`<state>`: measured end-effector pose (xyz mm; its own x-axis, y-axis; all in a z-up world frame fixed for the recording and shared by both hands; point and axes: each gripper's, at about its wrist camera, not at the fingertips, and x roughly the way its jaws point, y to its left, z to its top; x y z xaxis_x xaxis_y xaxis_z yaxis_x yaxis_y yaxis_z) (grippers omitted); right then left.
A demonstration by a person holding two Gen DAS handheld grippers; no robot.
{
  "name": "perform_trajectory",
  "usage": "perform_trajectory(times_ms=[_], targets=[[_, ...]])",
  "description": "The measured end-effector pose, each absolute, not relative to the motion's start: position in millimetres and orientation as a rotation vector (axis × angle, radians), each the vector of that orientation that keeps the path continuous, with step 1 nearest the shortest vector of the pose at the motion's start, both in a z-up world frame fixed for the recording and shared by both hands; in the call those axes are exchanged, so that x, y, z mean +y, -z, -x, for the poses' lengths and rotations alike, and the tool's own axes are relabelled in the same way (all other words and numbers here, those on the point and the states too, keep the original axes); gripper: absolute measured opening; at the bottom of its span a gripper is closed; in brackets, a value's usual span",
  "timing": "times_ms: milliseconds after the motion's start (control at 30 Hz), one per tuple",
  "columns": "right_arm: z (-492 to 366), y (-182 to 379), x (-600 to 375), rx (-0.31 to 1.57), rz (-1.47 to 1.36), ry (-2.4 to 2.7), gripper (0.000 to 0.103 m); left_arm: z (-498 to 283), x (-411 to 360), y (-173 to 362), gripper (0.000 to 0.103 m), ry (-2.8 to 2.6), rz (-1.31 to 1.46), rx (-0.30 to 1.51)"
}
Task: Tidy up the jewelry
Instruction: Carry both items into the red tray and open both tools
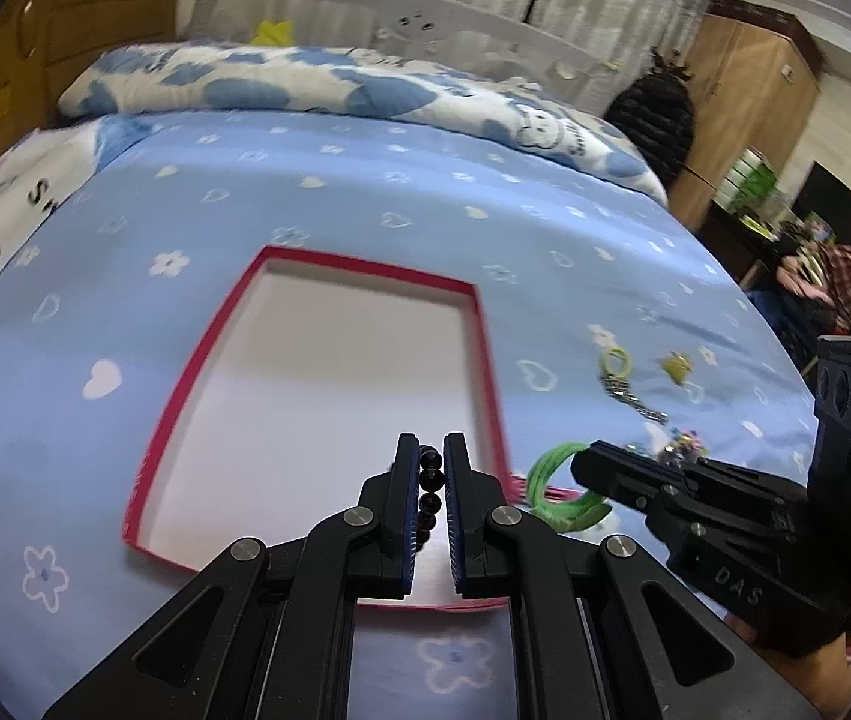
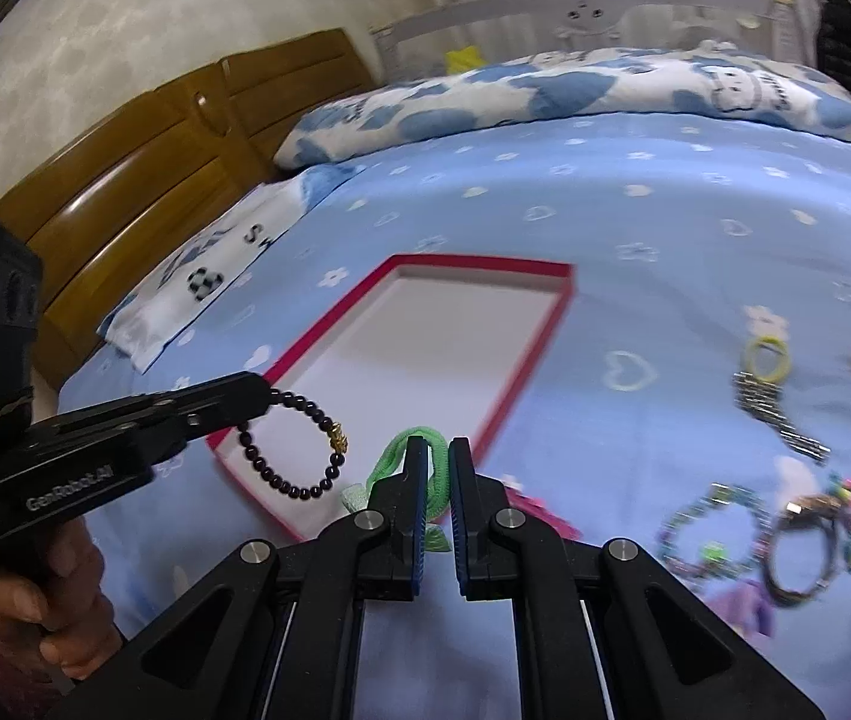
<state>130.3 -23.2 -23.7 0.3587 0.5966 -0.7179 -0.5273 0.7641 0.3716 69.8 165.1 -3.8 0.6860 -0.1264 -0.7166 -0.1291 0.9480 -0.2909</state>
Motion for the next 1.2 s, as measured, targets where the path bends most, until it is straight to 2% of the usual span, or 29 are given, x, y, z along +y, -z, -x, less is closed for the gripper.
perform_trajectory(times_ms=[467,767,1033,1133,1200], targets=[[-141.5,69.9,38.8,1.087,-0.017,-0.795,0.007,-88.8,213.9,47.8,0.006,-0.148,0.396,0.905],[-146.5,86.5,55.7,1.129,0.078,-0.791,0.007,-107.7,214.8,71.2,0.007,-0.218,0.374,0.983],[-147.0,92.0,59.1,1.144,0.102,-0.788,0.014,-113.6,212.8,75.2,0.007,-0.23,0.352,1.005],[-146.9,90.8,56.8,1.143,0.085,-0.789,0.017,-111.4,212.5,73.1,0.012,-0.232,0.349,1.003],[-145.9,88.3,55.5,1.136,0.079,-0.788,0.023,-107.9,213.2,71.2,0.019,-0.24,0.341,0.997]])
